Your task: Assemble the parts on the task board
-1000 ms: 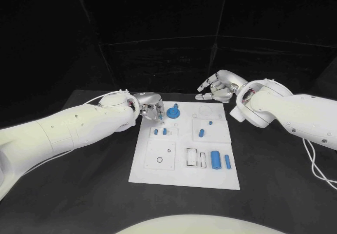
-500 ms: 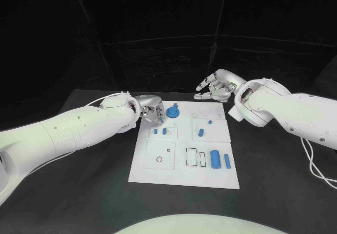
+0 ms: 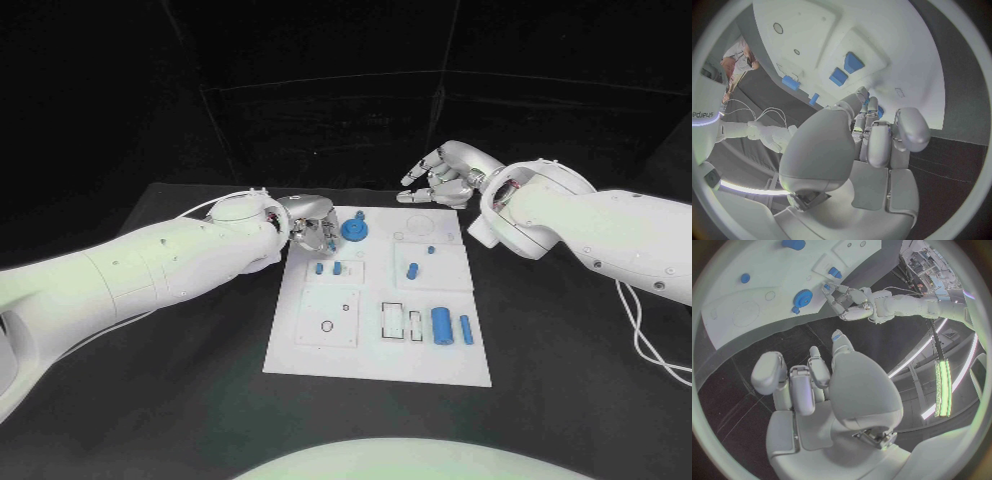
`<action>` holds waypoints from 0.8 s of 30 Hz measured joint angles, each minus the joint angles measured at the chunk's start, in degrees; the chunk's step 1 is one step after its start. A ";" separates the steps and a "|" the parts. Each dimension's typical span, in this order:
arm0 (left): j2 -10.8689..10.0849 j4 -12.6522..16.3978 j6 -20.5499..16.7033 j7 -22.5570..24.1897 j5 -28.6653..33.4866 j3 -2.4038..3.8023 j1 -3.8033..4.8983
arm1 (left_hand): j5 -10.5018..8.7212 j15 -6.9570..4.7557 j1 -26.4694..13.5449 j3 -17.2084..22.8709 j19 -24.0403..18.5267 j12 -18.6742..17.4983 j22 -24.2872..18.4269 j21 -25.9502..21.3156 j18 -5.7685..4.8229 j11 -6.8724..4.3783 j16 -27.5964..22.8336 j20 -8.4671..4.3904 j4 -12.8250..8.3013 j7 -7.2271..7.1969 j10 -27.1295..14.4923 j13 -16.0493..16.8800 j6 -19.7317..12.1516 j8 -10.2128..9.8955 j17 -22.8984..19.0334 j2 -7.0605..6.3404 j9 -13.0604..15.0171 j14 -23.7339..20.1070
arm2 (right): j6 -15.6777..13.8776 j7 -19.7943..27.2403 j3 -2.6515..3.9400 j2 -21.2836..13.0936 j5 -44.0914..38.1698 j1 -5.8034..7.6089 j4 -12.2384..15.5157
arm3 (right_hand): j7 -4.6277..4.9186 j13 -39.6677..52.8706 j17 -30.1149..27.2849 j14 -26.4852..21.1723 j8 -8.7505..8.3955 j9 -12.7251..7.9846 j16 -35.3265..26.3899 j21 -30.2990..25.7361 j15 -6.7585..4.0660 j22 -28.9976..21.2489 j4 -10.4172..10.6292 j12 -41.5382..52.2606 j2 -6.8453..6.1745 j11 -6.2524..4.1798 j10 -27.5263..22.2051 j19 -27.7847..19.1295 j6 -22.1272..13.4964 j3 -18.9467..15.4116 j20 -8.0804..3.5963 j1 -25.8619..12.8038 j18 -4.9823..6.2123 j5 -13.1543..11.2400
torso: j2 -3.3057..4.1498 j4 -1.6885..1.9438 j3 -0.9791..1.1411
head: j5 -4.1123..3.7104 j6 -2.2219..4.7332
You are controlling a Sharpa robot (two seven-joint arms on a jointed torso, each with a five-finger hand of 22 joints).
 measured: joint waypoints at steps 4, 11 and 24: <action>0.08 0.00 0.00 0.00 0.00 0.01 0.00 | 0.00 0.00 0.00 0.00 0.00 0.00 0.05 0.00 0.00 0.00 0.00 0.00 0.00 0.10 0.00 0.00 0.10 -0.01 -0.01 -0.01 -0.01 0.00 | 0.01 0.00 0.00 0.04 0.00 0.00 -0.02 | 0.00 0.00 0.00 0.00 0.00 0.00 0.00 0.00 0.00 0.00 0.00 0.00 0.00 0.00 0.00 0.00 0.00 0.00 0.00 0.00 0.01 0.00 | 0.00 0.00 0.00 | -0.02 0.00; 0.37 -0.17 0.33 0.00 0.00 -0.03 -0.05 | 0.00 0.00 -0.14 0.00 0.00 0.00 0.17 0.20 0.00 0.01 0.00 0.00 0.00 0.11 -0.01 0.00 0.10 -0.01 -0.06 -0.16 0.04 0.00 | 0.04 0.00 0.00 0.12 0.00 0.00 -0.07 | 0.00 0.00 -0.01 0.00 0.00 0.00 0.00 0.00 0.00 0.00 0.00 0.00 0.00 0.00 0.00 0.00 0.00 0.00 0.00 0.00 0.00 0.00 | 0.00 0.01 0.01 | -0.03 -0.05; 0.80 -0.58 1.20 -0.09 0.03 0.02 0.01 | -0.04 0.00 -0.16 -0.01 0.00 0.00 0.37 0.20 0.01 -0.02 0.00 0.00 -0.01 -0.10 0.37 0.04 0.31 -0.01 -0.43 -0.15 0.11 0.00 | 0.08 0.00 0.00 0.16 0.00 -0.01 -0.09 | 0.00 0.00 -0.02 0.00 -0.01 0.00 0.00 0.00 0.00 0.00 0.00 0.00 0.00 0.00 0.00 0.00 0.00 0.00 0.00 0.00 0.00 0.00 | -0.01 0.02 0.02 | -0.10 -0.15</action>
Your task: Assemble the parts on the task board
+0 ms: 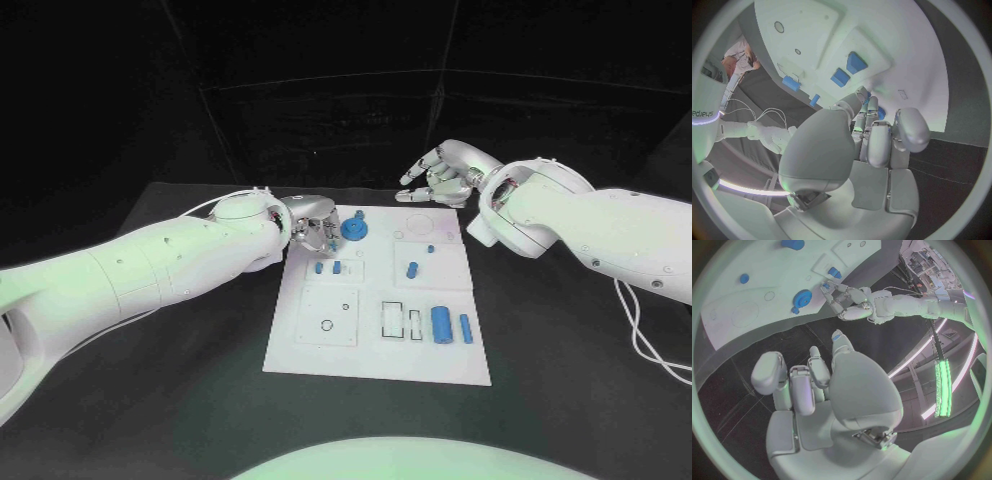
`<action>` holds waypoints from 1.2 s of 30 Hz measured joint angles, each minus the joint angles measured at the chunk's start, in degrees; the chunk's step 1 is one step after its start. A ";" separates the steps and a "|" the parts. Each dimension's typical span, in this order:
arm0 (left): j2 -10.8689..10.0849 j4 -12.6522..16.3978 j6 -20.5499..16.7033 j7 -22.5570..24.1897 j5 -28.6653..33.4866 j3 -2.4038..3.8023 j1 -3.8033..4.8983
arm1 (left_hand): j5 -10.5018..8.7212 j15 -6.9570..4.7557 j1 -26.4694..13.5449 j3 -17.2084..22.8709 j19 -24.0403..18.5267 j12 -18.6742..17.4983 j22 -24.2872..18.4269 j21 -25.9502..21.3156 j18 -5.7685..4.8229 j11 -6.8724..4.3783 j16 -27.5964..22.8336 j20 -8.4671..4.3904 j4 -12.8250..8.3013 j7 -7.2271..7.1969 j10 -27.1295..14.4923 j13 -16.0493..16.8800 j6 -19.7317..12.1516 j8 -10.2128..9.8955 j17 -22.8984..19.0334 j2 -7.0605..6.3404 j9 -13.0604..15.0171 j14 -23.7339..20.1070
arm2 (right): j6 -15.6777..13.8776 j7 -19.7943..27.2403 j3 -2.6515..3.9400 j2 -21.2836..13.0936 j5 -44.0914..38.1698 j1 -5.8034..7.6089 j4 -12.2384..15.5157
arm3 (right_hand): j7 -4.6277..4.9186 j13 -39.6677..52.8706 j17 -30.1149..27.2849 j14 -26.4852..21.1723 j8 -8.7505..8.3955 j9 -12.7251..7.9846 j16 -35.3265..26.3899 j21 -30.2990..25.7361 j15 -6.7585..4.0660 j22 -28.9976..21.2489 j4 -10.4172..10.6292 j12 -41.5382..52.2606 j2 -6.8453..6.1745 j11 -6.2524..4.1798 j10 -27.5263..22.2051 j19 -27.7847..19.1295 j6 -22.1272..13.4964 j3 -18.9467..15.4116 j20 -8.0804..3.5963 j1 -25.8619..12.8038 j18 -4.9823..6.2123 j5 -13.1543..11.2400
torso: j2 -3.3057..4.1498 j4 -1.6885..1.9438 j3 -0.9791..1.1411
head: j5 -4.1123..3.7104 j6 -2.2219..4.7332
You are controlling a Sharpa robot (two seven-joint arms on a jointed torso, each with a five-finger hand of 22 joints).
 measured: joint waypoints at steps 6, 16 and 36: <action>0.13 -0.07 0.29 -0.04 0.00 0.01 0.01 | 0.00 0.00 -0.71 0.24 0.00 -0.99 0.00 0.00 0.00 0.15 0.00 0.00 -0.25 0.35 -0.05 -0.01 -0.52 -0.87 -0.19 -0.28 -0.15 0.00 | 0.01 0.00 0.00 0.00 0.00 0.00 0.00 | 0.00 0.00 0.00 0.00 0.00 0.00 0.00 0.00 0.00 0.00 0.00 0.00 0.00 0.00 0.00 0.00 0.00 0.00 0.00 0.00 0.00 0.00 | 0.00 0.00 0.00 | -0.07 -0.07; 0.17 -0.14 0.76 -0.07 0.00 -0.08 -0.11 | 0.05 0.43 -3.14 0.33 -0.55 -4.18 -1.22 -1.10 0.00 1.81 0.00 0.55 -0.32 1.02 -4.44 -1.23 -4.53 -3.49 -1.04 -2.07 -1.68 0.00 | 0.02 0.00 0.00 -0.01 0.00 0.00 -0.01 | 0.00 0.00 -0.01 0.00 0.00 0.00 0.00 0.00 0.00 0.00 0.00 0.00 0.00 0.00 0.00 0.00 0.00 0.00 0.00 0.00 0.00 0.00 | -0.01 0.03 0.00 | -0.09 -0.14; -1.11 0.51 -0.18 0.01 0.99 -0.08 -0.12 | 0.05 1.16 -3.69 0.65 -1.24 -5.72 -3.38 -3.50 0.00 2.50 0.00 1.23 -0.63 1.43 -6.97 -1.57 -5.96 -3.49 -1.50 -2.62 -2.42 0.09 | 0.02 0.00 0.00 -0.15 0.00 0.00 -0.36 | 0.00 -1.29 -0.01 0.00 0.00 0.00 -0.29 -0.71 0.00 -1.02 0.08 -1.14 0.00 -0.25 -1.27 -0.36 0.00 -0.37 -0.10 0.00 0.00 0.00 | -0.02 0.05 -0.02 | -0.15 -0.10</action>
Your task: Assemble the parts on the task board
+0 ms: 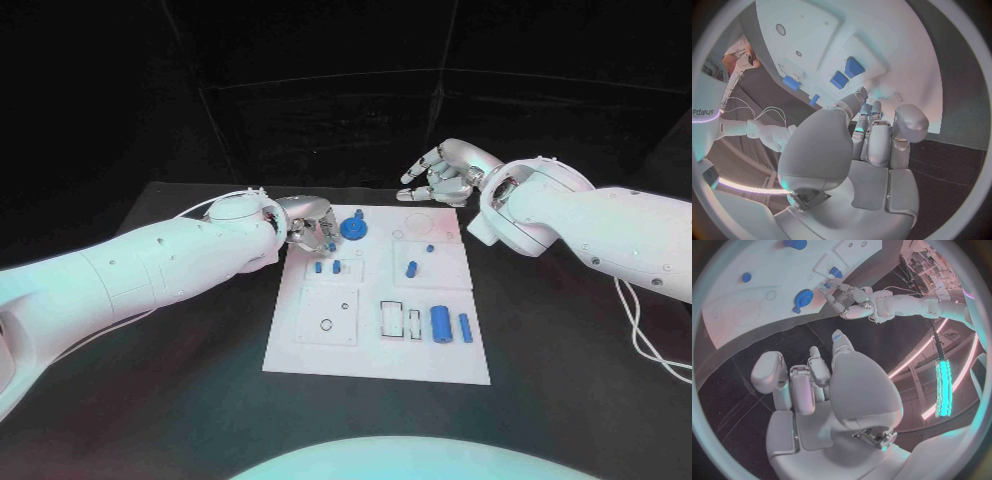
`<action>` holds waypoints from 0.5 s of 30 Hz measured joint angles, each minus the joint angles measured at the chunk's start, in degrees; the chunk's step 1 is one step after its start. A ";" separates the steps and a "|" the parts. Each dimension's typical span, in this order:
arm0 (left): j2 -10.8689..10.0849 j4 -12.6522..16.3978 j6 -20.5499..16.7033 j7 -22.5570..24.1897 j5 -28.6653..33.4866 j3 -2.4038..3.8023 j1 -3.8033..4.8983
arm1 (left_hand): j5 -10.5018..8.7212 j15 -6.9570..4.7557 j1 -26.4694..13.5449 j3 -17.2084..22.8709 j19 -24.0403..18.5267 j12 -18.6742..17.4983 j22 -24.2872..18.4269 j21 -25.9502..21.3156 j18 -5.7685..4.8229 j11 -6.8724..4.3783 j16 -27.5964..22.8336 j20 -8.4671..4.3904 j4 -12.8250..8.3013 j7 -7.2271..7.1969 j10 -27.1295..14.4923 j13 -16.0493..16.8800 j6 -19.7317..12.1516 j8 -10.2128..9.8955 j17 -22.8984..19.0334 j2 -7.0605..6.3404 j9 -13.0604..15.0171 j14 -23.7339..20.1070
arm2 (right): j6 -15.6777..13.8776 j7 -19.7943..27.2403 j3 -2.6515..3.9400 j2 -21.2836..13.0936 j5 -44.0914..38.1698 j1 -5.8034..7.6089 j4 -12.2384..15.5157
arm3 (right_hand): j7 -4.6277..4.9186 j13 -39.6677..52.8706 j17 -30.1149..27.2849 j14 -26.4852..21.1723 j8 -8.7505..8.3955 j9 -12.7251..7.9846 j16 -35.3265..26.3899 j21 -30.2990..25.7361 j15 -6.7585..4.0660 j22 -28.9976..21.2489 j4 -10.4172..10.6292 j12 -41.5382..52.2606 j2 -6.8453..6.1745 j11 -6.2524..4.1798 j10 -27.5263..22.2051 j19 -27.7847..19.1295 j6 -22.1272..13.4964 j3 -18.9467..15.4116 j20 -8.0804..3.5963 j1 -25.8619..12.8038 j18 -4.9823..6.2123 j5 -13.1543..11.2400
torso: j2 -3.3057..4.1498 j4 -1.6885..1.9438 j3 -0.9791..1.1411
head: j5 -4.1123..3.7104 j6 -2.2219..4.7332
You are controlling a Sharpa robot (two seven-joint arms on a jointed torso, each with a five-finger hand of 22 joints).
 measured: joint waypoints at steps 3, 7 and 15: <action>-0.80 0.48 -0.47 0.07 0.34 0.02 0.00 | 0.00 0.08 0.00 0.00 -0.17 -0.34 -0.60 -0.51 0.00 0.29 0.00 0.16 0.00 0.21 -0.88 0.00 -0.61 0.00 -0.19 -0.44 -0.23 -0.09 | -0.01 0.04 0.00 -0.16 0.00 0.00 -0.26 | 0.00 -13.29 0.00 0.12 0.50 0.00 -2.07 -2.65 -0.13 -4.39 0.27 -12.78 0.95 -0.12 -10.13 -2.35 0.00 -0.47 -0.12 0.95 1.37 0.00 | 0.00 0.01 -0.01 | -0.09 0.06; -2.65 1.17 -1.55 0.25 2.11 0.78 -0.09 | 0.00 0.08 0.00 0.00 -0.48 -0.39 -1.94 -1.99 0.00 0.31 0.00 0.48 0.00 0.52 -1.30 0.00 -0.93 0.00 -0.58 -0.44 -0.36 -0.09 | 0.00 0.16 0.00 -0.62 -0.38 0.00 -0.88 | -0.25 -29.27 -3.38 -0.02 1.16 -0.01 -6.01 -6.65 -0.45 -10.38 -0.82 -30.95 2.32 -0.13 -18.01 -4.69 1.00 0.67 -0.42 6.52 2.26 -1.17 | -0.02 0.04 -0.01 | -0.25 0.26; -8.61 4.65 -4.58 1.87 15.93 1.87 0.20 | 0.00 0.08 -2.22 -1.00 -1.02 0.88 -3.82 -4.07 -0.01 0.22 -0.79 0.61 0.99 1.03 0.48 0.50 -1.43 0.00 -1.87 -0.95 -0.68 -0.09 | 1.33 0.07 -0.01 -2.06 -8.05 -0.76 -1.75 | -1.00 -47.58 -4.61 0.01 0.16 -0.32 -7.19 -7.63 -0.46 -11.43 -2.40 -49.69 1.21 -0.17 -14.67 -4.01 5.40 4.46 -0.62 13.28 2.26 -4.27 | -0.05 0.04 -0.01 | -1.41 1.03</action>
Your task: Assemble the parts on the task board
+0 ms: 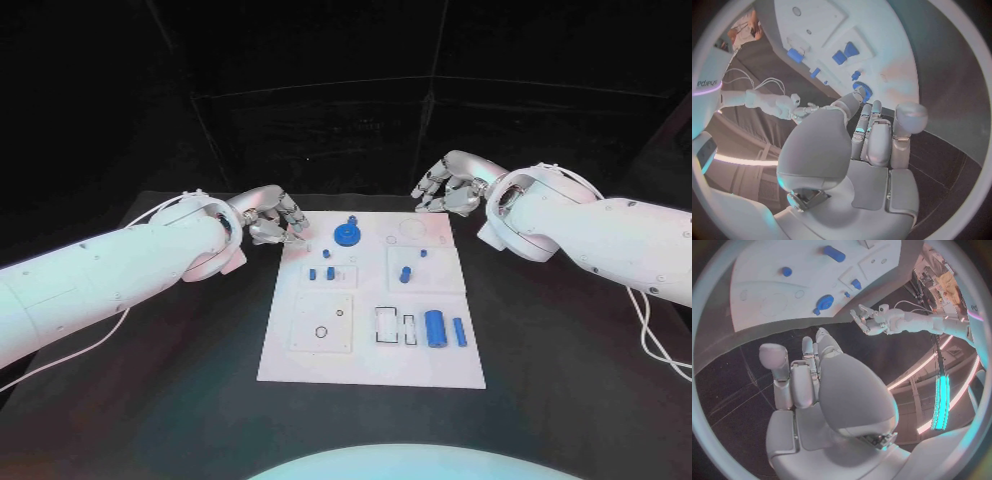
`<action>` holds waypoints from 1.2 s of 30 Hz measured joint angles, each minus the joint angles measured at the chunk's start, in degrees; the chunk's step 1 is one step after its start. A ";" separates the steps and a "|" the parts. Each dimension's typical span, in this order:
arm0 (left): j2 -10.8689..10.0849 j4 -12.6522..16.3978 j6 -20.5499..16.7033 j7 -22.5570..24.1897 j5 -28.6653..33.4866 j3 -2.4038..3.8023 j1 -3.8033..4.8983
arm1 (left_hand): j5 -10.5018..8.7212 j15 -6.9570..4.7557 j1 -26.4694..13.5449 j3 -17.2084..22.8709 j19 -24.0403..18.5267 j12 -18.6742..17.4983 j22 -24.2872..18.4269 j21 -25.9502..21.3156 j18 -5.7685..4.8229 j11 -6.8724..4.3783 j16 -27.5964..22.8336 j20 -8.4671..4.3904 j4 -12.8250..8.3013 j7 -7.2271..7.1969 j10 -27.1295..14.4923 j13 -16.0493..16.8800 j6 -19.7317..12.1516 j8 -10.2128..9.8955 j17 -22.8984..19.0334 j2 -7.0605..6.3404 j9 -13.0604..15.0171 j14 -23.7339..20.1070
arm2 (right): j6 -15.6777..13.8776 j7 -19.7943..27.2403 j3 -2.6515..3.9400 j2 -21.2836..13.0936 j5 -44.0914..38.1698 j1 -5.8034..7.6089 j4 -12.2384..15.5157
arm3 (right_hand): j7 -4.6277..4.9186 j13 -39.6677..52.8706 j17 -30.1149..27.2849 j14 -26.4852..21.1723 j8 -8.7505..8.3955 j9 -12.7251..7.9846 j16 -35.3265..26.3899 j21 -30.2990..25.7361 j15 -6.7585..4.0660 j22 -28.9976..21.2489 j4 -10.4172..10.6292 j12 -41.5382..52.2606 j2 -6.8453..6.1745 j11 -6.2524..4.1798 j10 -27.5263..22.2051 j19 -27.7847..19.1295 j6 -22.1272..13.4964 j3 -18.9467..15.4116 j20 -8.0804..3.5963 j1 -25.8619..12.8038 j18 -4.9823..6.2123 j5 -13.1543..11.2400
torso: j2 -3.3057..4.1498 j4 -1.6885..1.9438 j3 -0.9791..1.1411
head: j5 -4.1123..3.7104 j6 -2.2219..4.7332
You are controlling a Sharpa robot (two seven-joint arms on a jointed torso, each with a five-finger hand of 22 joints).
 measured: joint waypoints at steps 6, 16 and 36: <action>-3.83 4.93 -2.03 4.66 17.78 0.07 -0.03 | 0.00 0.80 -1.99 -2.30 -4.23 1.24 -8.40 -9.21 1.33 0.25 -4.56 0.31 1.95 0.65 -0.01 0.27 0.98 0.67 -8.00 0.66 -0.07 -2.91 | 1.34 -0.79 -0.03 -1.14 -10.36 -1.72 0.14 | -0.36 -3.42 0.11 0.19 -0.61 0.00 0.00 0.00 -0.19 0.27 0.33 -2.89 -0.23 -0.18 0.60 0.44 1.03 0.48 0.04 0.23 0.00 -0.28 | 0.00 0.00 -0.06 | -1.60 0.46; -6.23 12.69 -2.67 14.95 47.72 -0.15 -1.06 | 0.00 -0.11 -1.05 -3.06 -6.95 4.96 -14.02 -15.69 2.18 -0.95 -7.54 -0.37 2.40 -0.41 3.59 1.51 2.89 1.74 -13.38 2.19 0.30 -5.45 | 2.81 -2.61 -0.09 -1.09 -22.57 -4.86 0.62 | -0.10 -7.08 -1.13 0.06 -2.20 0.00 -0.66 0.34 -0.05 1.11 0.72 -6.09 -1.39 0.64 0.19 1.12 1.21 0.87 0.72 -0.64 0.00 -0.56 | 0.03 0.00 -0.10 | -2.98 0.87; -7.32 14.08 -4.19 21.41 61.37 -0.15 -1.28 | 0.00 -0.12 -0.78 -3.69 -7.16 5.96 -15.32 -16.97 3.03 -1.24 -7.69 -0.42 2.41 -0.41 3.88 1.83 2.89 1.74 -14.10 2.46 0.21 -5.85 | 5.99 -3.69 -0.08 0.04 -27.78 -6.87 0.39 | 0.31 -10.95 -1.50 -0.03 -3.04 0.01 -0.66 0.80 0.05 1.89 0.77 -8.20 -1.66 0.85 -0.03 1.74 1.33 3.07 0.94 -0.30 -0.01 -0.84 | 0.08 -0.16 0.02 | -3.03 0.71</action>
